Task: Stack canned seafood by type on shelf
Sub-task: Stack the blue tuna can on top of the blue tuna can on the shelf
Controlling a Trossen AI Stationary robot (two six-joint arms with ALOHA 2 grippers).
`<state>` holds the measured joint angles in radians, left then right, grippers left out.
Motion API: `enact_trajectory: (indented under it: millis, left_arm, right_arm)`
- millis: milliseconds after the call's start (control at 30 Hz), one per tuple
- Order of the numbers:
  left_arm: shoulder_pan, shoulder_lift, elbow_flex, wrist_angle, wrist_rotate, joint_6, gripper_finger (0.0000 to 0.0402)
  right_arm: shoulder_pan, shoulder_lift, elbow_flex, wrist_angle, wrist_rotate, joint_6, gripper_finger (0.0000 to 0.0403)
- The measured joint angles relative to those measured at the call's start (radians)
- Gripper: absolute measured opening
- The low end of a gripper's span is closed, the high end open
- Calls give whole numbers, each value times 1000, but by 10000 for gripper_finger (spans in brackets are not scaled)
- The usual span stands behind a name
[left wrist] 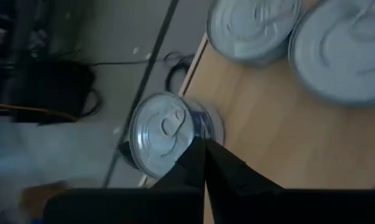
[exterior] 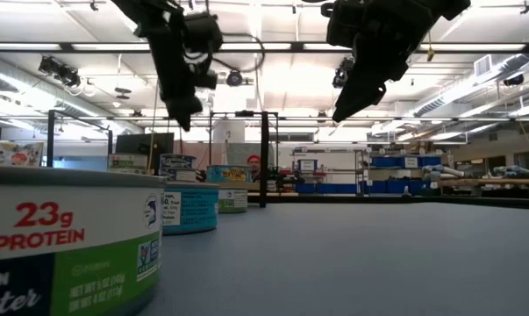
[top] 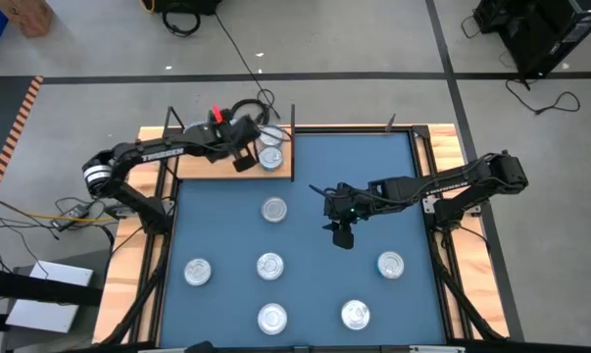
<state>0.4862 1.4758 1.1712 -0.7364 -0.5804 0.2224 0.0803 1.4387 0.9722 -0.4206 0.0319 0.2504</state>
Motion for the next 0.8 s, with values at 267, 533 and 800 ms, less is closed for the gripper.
enact_trajectory:
  millis: [267, 533, 800]
  left_arm:
    - [188, -56, 0, 34, 261, -17, 3]
    - [288, -7, -1, 79, 311, 11, 1]
    - [327, 35, -7, 53, 332, 36, 1]
  right_arm:
    - [0, 0, 0, -1, 0, -12, 153]
    - [0, 0, 0, 1, 64, -17, 17]
    - [0, 0, 0, 5, 80, -11, 30]
